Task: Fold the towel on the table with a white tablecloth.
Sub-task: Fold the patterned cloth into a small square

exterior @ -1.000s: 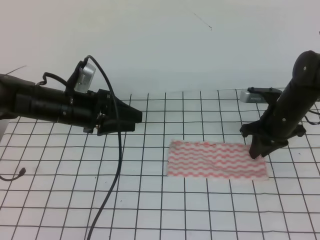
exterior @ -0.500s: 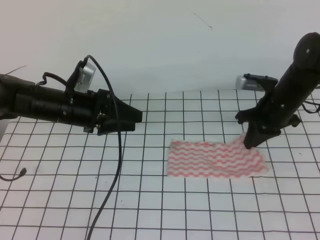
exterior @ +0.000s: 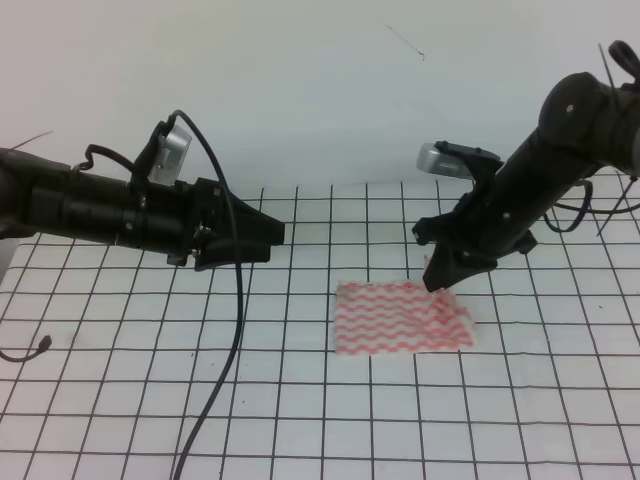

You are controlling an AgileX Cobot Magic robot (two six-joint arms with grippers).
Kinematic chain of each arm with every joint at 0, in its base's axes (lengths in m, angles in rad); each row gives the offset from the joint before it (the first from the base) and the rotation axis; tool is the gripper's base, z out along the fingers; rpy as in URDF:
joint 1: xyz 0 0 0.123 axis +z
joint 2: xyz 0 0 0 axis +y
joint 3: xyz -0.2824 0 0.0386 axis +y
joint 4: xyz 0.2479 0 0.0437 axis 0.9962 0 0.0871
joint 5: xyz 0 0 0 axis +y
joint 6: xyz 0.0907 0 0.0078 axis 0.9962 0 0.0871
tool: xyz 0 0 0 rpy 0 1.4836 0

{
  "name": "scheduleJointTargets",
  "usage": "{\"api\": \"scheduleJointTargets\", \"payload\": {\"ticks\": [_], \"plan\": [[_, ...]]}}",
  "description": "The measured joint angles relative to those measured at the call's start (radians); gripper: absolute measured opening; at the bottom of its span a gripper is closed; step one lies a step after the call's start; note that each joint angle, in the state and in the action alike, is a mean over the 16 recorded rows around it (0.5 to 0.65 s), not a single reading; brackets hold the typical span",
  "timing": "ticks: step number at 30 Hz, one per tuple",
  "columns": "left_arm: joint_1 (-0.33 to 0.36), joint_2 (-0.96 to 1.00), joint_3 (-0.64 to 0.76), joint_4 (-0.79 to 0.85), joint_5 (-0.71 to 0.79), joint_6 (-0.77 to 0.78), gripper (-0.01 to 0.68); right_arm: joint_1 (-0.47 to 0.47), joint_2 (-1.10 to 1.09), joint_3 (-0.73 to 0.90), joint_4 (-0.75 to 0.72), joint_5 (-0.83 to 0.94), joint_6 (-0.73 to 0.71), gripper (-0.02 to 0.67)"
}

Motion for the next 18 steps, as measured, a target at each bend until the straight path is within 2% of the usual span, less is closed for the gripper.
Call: {"api": "scheduleJointTargets", "payload": {"ticks": [18], "plan": [[-0.001, -0.005, 0.001, -0.009, 0.041, 0.004, 0.344, 0.099, 0.042, 0.0, 0.124, -0.102, -0.013, 0.01]]}}
